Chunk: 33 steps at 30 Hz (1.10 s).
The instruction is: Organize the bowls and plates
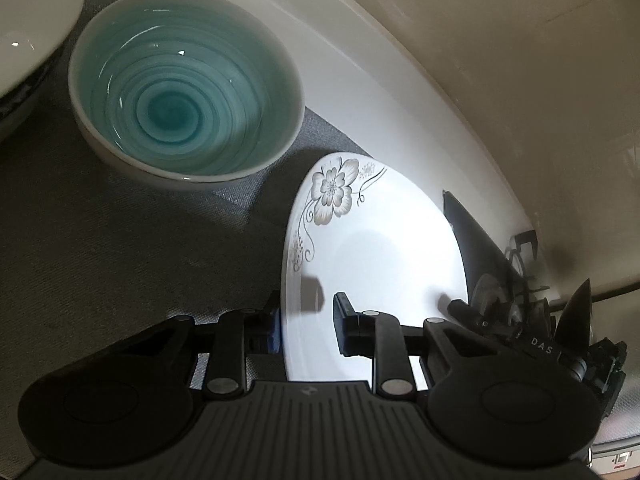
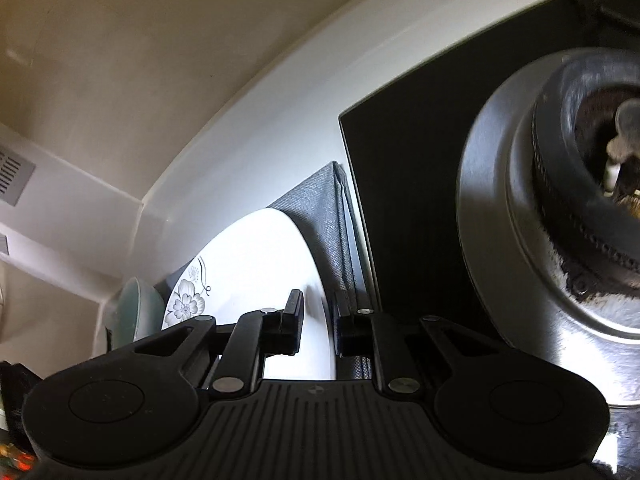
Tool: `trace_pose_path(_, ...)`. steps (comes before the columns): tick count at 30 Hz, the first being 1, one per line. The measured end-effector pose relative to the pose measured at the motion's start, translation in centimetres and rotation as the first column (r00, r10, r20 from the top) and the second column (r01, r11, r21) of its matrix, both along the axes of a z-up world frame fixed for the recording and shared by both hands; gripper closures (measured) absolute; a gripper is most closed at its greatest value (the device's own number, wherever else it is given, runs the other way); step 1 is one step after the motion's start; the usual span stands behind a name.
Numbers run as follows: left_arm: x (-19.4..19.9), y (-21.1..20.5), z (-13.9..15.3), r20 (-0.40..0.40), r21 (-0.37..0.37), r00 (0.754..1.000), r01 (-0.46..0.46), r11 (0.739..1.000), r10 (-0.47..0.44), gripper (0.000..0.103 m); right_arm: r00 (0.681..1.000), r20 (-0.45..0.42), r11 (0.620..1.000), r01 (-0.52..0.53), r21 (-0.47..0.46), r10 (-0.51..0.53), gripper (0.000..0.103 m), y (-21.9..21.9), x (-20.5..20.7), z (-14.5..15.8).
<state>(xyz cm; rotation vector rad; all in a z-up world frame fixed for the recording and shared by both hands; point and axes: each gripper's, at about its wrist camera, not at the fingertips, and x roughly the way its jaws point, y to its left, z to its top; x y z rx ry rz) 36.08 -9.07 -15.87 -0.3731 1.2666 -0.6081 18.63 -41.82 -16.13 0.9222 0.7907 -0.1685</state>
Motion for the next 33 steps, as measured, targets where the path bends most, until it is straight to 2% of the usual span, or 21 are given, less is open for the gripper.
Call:
trace_pose_path(4, 0.2, 0.7, 0.1, -0.006, -0.02, 1.0, -0.006, 1.0, 0.005, 0.066, 0.999, -0.019, 0.999, -0.04, -0.002, 0.04, 0.081, 0.4, 0.7, -0.5)
trace_pose_path(7, 0.2, 0.5, 0.1, -0.01, -0.041, 1.0, -0.002, 0.999, 0.001, 0.057, 0.998, 0.006, 0.998, -0.057, -0.028, 0.057, 0.077, 0.8, 0.9, -0.5)
trace_pose_path(12, -0.5, 0.0, 0.6, 0.042, 0.002, 0.999, 0.015, 1.0, -0.015, 0.063, 0.999, 0.013, 0.997, -0.052, -0.055, 0.053, 0.082, 1.1, 0.6, -0.2)
trace_pose_path(17, -0.5, 0.5, 1.1, 0.021, -0.047, 1.0, 0.013, 0.999, -0.012, 0.065, 0.997, 0.052, 0.997, -0.047, -0.06, 0.05, 0.084, 1.0, 0.1, 1.1)
trace_pose_path(33, -3.0, 1.7, 3.5, 0.055, -0.06, 0.997, 0.051, 0.997, -0.048, 0.065, 0.997, 0.052, 0.996, -0.048, -0.075, 0.052, 0.084, 2.1, -2.5, 3.8)
